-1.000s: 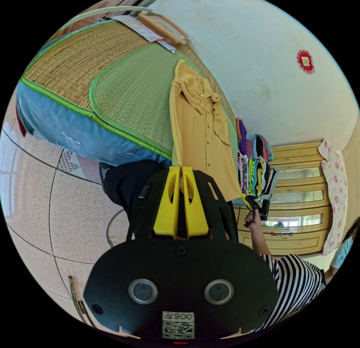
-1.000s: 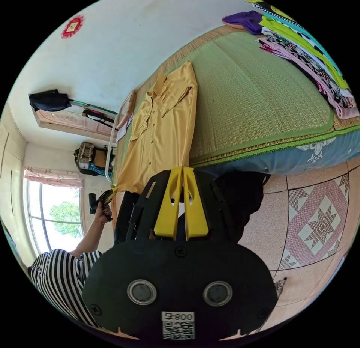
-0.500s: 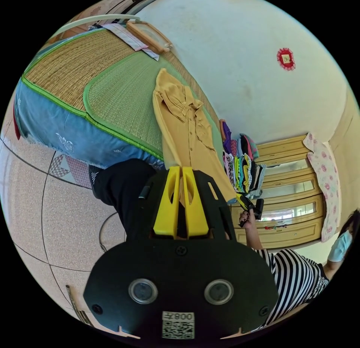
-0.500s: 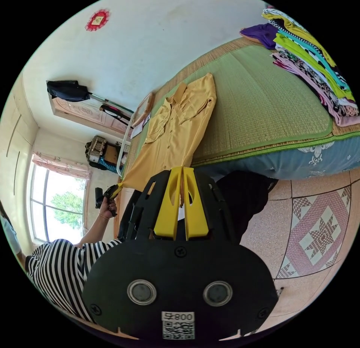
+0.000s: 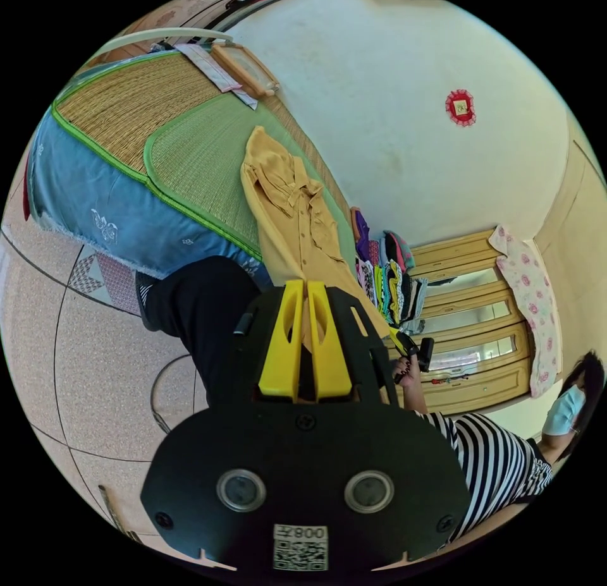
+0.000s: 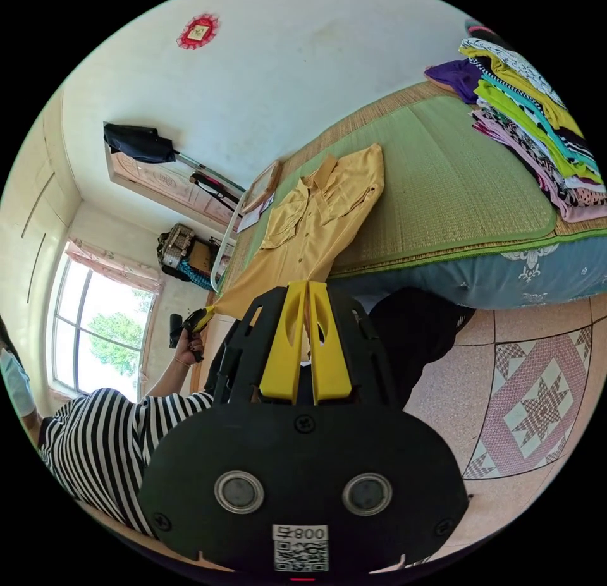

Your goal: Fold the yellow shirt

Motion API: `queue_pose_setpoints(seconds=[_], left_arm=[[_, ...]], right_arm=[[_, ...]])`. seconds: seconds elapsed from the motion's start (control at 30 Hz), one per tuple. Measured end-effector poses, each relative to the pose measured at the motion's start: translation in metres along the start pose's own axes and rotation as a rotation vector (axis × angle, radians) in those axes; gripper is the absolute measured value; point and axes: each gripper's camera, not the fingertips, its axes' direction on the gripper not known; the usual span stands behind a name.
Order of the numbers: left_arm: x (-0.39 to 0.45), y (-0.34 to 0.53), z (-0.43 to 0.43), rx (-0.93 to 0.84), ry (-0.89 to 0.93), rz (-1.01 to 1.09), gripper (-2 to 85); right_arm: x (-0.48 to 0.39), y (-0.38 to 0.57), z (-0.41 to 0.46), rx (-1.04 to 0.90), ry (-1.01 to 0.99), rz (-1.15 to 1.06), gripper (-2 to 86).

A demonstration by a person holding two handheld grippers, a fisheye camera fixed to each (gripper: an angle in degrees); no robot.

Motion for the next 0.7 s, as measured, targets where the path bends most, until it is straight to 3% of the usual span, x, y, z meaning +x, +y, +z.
queue_pose_setpoints(seconds=[0.7], left_arm=[[0.011, 0.041, -0.081, 0.106, 0.146, 0.075, 0.7]], right_arm=[[-0.002, 0.063, -0.063, 0.105, -0.023, -0.097, 0.3]])
